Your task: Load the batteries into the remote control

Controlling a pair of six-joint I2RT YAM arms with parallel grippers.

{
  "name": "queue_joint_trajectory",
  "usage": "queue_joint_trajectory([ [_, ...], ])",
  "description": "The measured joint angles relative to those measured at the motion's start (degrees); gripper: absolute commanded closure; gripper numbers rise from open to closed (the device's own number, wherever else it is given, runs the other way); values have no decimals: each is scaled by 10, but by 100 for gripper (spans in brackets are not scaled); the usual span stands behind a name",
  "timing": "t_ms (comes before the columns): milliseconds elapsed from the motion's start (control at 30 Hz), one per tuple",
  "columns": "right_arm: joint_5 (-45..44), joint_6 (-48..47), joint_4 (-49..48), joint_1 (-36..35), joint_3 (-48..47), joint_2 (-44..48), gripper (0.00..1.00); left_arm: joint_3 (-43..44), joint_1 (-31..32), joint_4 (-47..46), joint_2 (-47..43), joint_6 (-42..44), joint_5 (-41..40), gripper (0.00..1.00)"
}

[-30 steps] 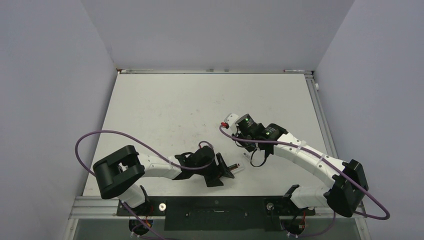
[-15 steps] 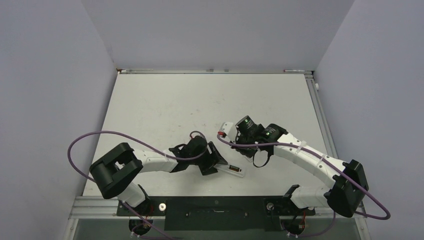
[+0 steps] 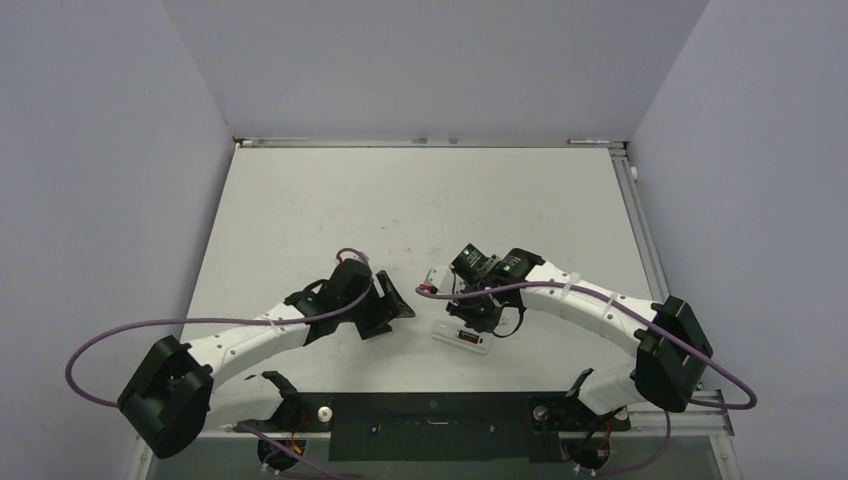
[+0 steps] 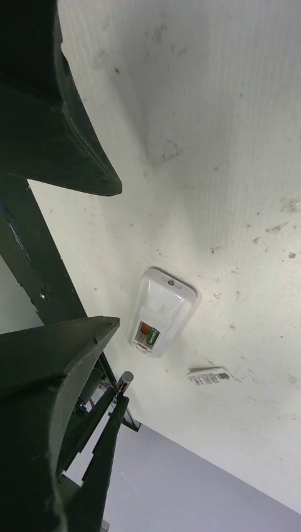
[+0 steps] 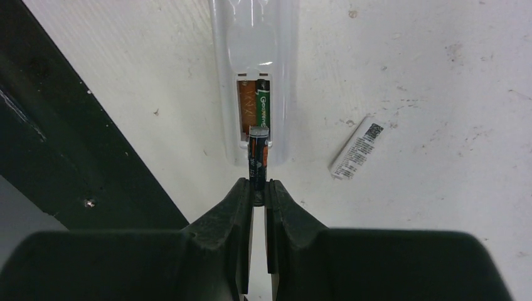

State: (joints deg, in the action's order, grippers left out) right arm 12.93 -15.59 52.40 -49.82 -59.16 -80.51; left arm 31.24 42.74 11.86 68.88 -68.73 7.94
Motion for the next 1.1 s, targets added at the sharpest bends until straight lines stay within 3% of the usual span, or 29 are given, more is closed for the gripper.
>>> queue_joint_trajectory([
  [433, -8, 31, 20, -31, -29, -64, 92, -7, -106, 103, -111, 80, 28, 31],
  [1100, -22, 39, 35, -39, -46, -131, 91, -25, -138, 113, -123, 100, 62, 31],
])
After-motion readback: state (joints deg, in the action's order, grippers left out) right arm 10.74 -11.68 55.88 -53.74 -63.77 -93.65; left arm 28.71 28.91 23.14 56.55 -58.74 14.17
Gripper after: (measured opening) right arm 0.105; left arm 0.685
